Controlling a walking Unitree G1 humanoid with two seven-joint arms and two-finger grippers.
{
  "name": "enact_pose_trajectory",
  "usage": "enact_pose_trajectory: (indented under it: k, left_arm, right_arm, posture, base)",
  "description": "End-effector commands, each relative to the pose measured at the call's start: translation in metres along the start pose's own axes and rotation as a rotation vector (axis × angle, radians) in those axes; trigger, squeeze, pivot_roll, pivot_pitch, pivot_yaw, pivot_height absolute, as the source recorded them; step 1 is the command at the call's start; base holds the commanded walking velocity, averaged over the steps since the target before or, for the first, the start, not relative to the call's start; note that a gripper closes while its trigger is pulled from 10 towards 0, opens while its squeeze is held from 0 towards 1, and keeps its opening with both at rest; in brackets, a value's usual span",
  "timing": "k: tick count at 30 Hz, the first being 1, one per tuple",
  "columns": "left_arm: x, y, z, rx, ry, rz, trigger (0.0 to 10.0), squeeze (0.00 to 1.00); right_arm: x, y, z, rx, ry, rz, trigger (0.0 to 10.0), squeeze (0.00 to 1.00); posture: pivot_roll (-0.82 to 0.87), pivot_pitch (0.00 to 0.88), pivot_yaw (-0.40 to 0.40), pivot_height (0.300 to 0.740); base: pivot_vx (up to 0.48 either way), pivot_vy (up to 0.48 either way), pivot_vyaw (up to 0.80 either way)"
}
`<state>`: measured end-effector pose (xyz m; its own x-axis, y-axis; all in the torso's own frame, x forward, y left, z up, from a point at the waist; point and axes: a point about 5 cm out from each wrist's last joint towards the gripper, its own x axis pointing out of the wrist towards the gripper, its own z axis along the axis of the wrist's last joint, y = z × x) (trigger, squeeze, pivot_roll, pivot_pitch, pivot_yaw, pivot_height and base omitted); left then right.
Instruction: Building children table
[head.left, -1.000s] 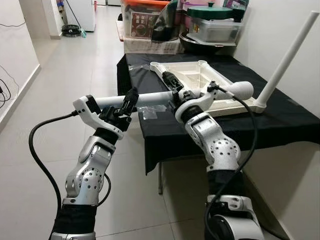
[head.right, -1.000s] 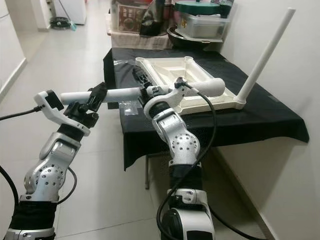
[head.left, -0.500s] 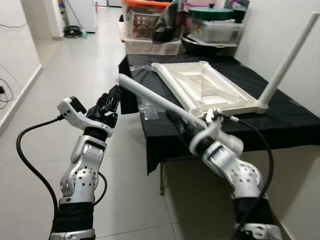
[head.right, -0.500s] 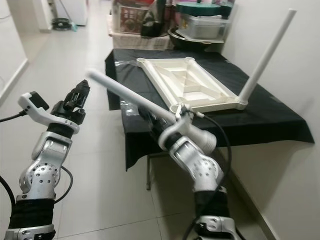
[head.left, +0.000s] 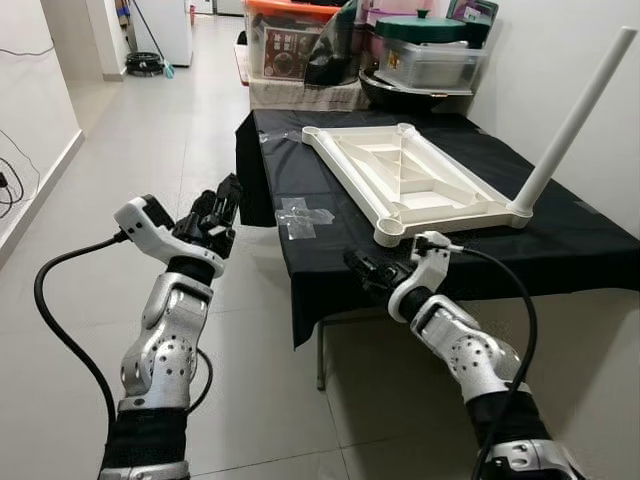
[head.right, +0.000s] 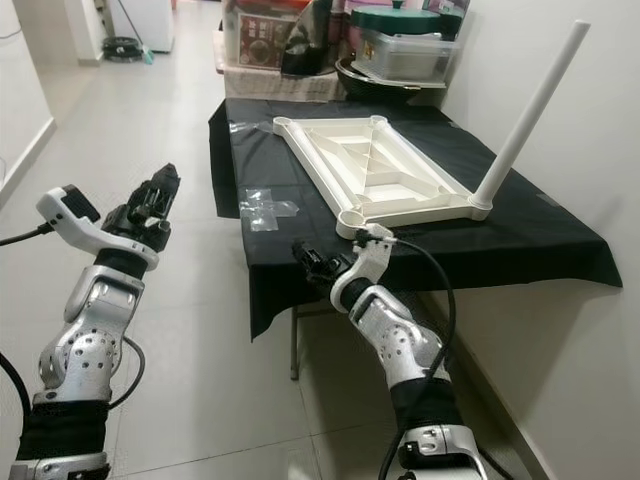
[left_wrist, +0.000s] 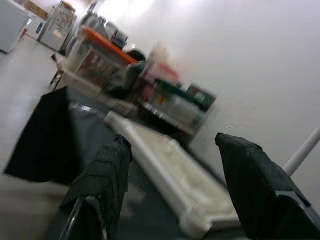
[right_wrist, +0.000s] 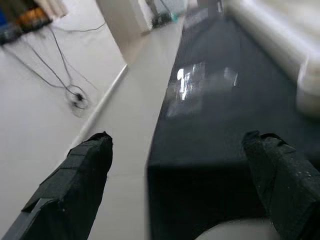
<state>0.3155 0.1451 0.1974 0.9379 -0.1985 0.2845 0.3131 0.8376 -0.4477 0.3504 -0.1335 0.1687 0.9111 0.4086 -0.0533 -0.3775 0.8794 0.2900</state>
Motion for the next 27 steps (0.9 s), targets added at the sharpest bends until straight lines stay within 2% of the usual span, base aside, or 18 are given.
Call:
enact_pose_trajectory:
  k: [1, 5, 6, 7, 8, 9, 14, 19, 25, 27]
  left_arm:
    - [-0.001, -0.004, -0.004, 0.063, 0.022, -0.016, 10.0, 0.0]
    - [-0.02, -0.004, -0.013, 0.351, 0.09, -0.071, 10.0, 0.0]
    - [-0.02, -0.004, -0.013, 0.351, 0.09, -0.071, 10.0, 0.0]
    - [-0.026, -0.001, -0.015, 0.411, 0.105, -0.072, 10.0, 0.0]
    - [-0.026, -0.001, -0.015, 0.411, 0.105, -0.072, 10.0, 0.0]
    - [-0.034, 0.004, -0.019, 0.49, 0.128, -0.069, 10.0, 0.0]
    - [-0.044, 0.006, -0.024, 0.523, 0.153, -0.045, 10.0, 0.0]
    - [-0.049, 0.008, -0.027, 0.539, 0.165, -0.019, 10.0, 0.0]
    - [-0.06, 0.016, -0.036, 0.638, 0.231, 0.02, 10.0, 0.0]
    - [-0.06, 0.016, -0.036, 0.638, 0.231, 0.02, 10.0, 0.0]
  right_arm:
    - [0.001, 0.008, 0.005, -0.077, -0.024, 0.025, 10.0, 0.0]
    - [-0.005, 0.029, 0.013, -0.308, -0.098, 0.081, 10.0, 0.0]
    - [-0.005, 0.029, 0.013, -0.308, -0.098, 0.081, 10.0, 0.0]
    - [-0.008, 0.03, 0.012, -0.337, -0.103, 0.089, 10.0, 0.0]
    - [-0.008, 0.03, 0.012, -0.337, -0.103, 0.089, 10.0, 0.0]
    - [-0.011, 0.029, 0.007, -0.356, -0.104, 0.092, 10.0, 0.0]
    - [-0.015, 0.027, -0.004, -0.339, -0.084, 0.076, 10.0, 0.01]
    - [-0.017, 0.027, -0.006, -0.343, -0.086, 0.059, 10.0, 0.01]
    - [-0.022, 0.029, -0.014, -0.361, -0.083, 0.042, 10.0, 0.02]
    - [-0.022, 0.029, -0.014, -0.361, -0.083, 0.042, 10.0, 0.02]
  posture:
    - [-0.05, 0.0, -0.119, 0.74]
    - [-0.06, 0.0, -0.111, 0.74]
    - [-0.06, 0.0, -0.111, 0.74]
    - [-0.06, 0.0, -0.111, 0.74]
    - [-0.06, 0.0, -0.111, 0.74]
    - [-0.06, 0.0, -0.109, 0.74]
    - [-0.06, 0.0, -0.107, 0.74]
    - [-0.06, 0.0, -0.101, 0.74]
    - [-0.06, 0.0, -0.092, 0.74]
    - [-0.06, 0.0, -0.092, 0.74]
  base:
    - [0.0, 0.0, 0.0]
    - [0.0, 0.0, 0.0]
    - [0.0, 0.0, 0.0]
    - [0.0, 0.0, 0.0]
    - [0.0, 0.0, 0.0]
    - [0.0, 0.0, 0.0]
    - [0.0, 0.0, 0.0]
    - [0.0, 0.0, 0.0]
    - [0.0, 0.0, 0.0]
    - [0.0, 0.0, 0.0]
